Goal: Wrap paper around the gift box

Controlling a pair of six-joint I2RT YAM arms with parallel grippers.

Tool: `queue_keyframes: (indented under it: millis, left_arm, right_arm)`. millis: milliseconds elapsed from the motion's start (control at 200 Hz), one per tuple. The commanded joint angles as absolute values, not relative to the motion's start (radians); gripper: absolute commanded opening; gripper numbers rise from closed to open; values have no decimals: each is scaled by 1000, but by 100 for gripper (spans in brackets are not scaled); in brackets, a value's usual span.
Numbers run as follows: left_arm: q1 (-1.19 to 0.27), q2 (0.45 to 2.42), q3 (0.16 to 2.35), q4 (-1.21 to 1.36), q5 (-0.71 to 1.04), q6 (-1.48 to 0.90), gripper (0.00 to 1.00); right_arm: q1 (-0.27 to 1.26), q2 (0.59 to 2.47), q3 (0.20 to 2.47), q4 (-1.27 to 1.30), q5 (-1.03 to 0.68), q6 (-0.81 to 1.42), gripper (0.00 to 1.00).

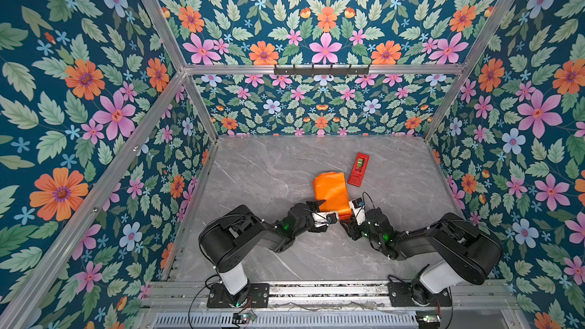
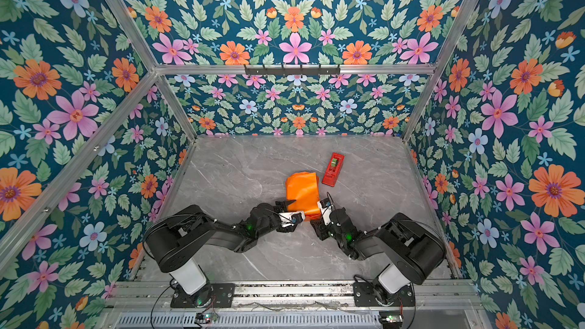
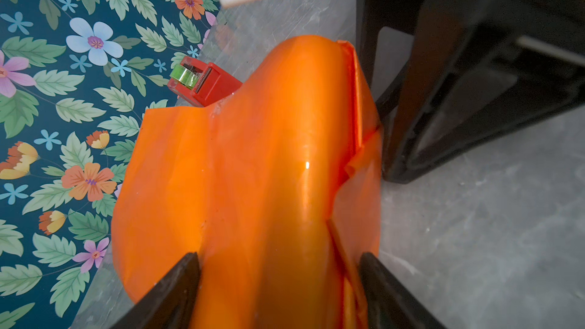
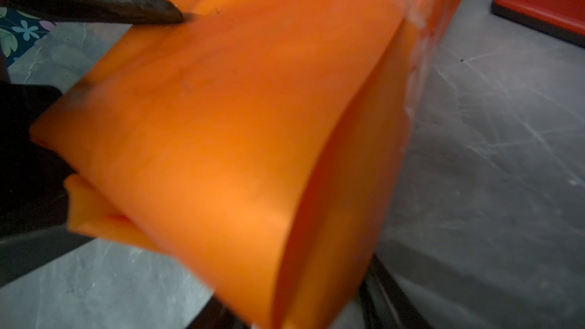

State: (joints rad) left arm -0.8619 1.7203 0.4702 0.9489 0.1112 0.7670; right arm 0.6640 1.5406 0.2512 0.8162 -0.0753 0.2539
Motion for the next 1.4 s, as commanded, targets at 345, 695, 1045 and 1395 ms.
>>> queue_keyframes:
  millis: [345, 695, 1045, 1395]
  left_arm:
    - [-858, 1728, 469, 854, 119, 772, 75]
    - [-858, 1727, 472, 842, 130, 775, 75]
    - [-858, 1727, 476, 835, 124, 775, 75]
    - [-858, 1727, 481, 831, 114, 772, 74]
  right_arm:
    - [659, 1470, 263, 763, -43, 279, 69]
    - [644, 1430, 275, 749, -60, 313, 73]
    - [602, 1256, 259, 539, -112, 392, 75]
    - [368, 934, 468, -3, -307, 514, 75]
